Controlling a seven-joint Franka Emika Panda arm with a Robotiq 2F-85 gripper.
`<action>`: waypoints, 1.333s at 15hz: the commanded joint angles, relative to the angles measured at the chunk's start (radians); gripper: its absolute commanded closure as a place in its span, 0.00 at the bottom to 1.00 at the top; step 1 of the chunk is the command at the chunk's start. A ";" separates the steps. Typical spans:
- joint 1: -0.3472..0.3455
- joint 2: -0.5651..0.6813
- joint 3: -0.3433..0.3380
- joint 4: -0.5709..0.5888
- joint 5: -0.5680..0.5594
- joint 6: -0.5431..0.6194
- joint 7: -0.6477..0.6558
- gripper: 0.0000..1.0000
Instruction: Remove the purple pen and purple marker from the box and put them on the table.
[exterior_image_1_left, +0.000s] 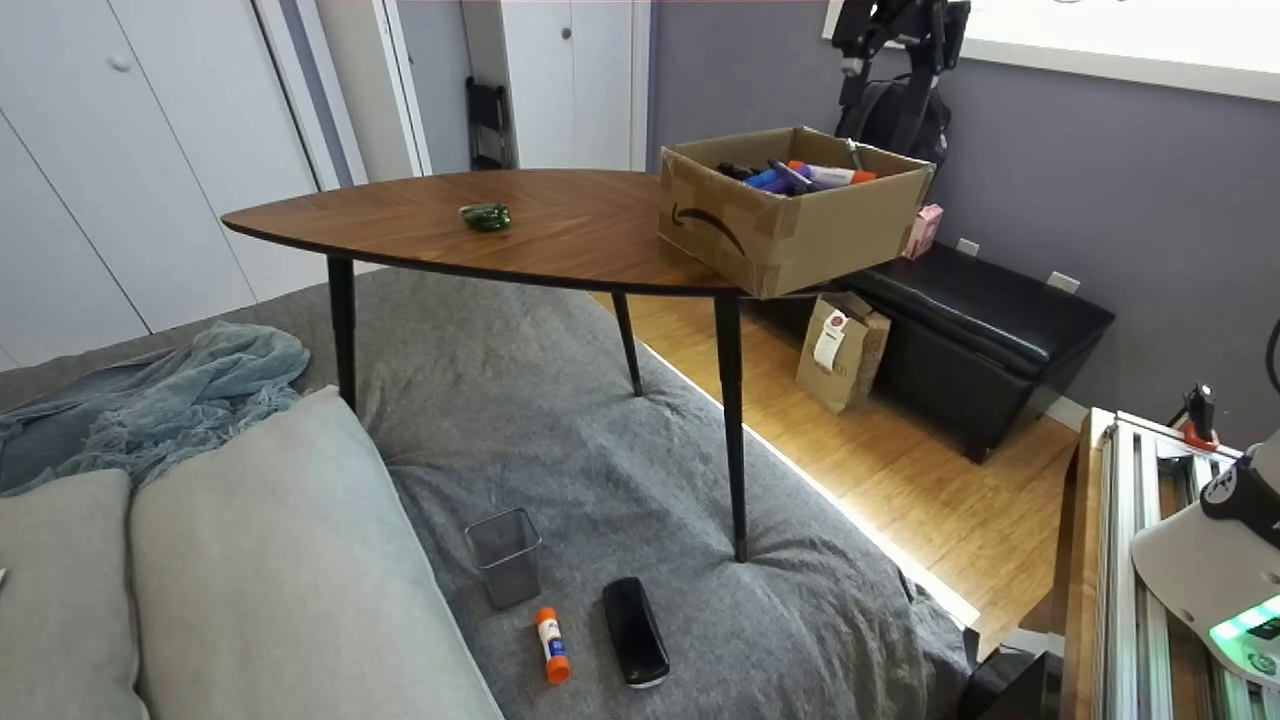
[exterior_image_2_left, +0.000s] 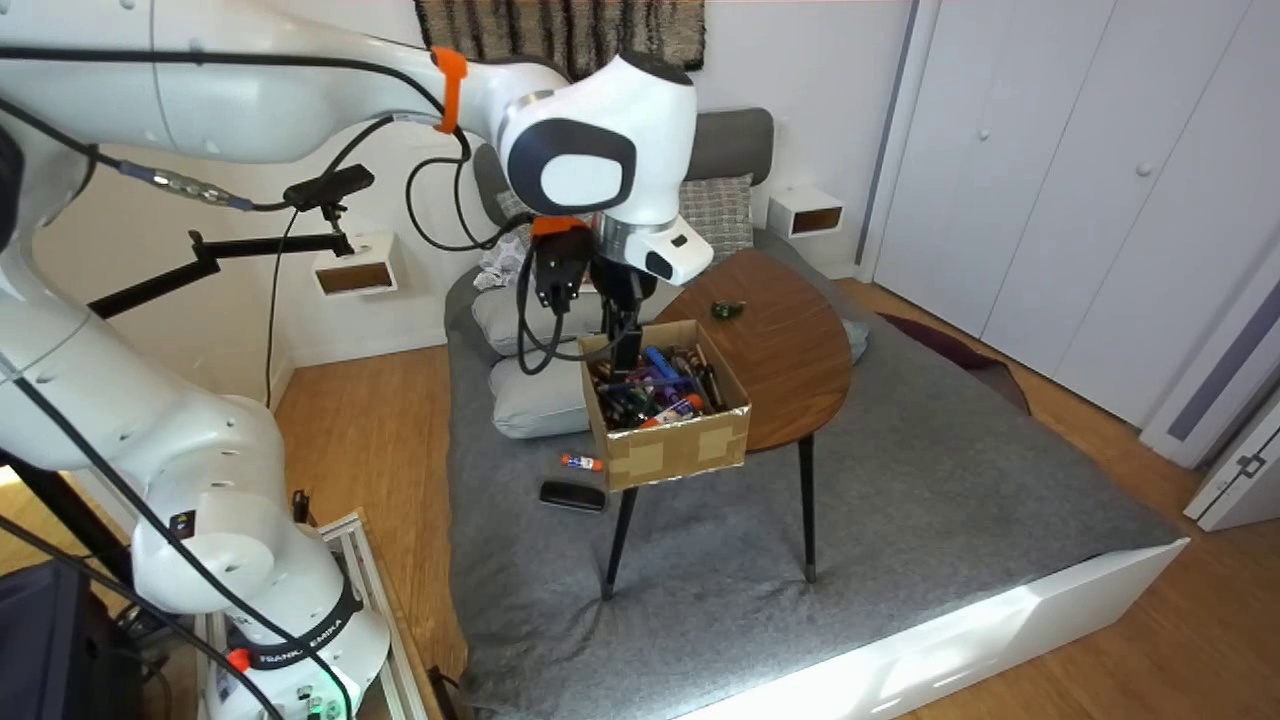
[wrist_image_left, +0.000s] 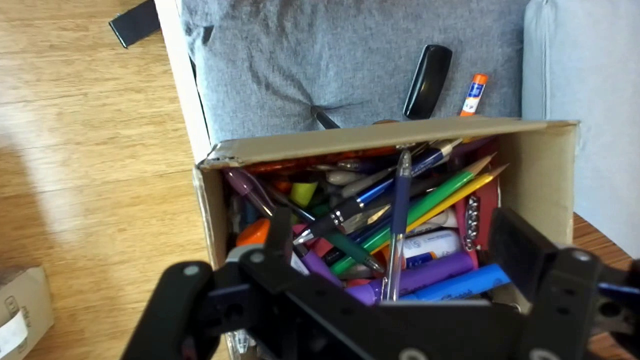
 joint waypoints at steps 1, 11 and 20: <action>0.002 0.081 0.014 0.036 0.036 0.046 0.031 0.20; 0.014 0.177 0.028 0.036 0.073 0.151 0.073 0.57; 0.016 0.198 0.037 0.034 0.054 0.174 0.111 1.00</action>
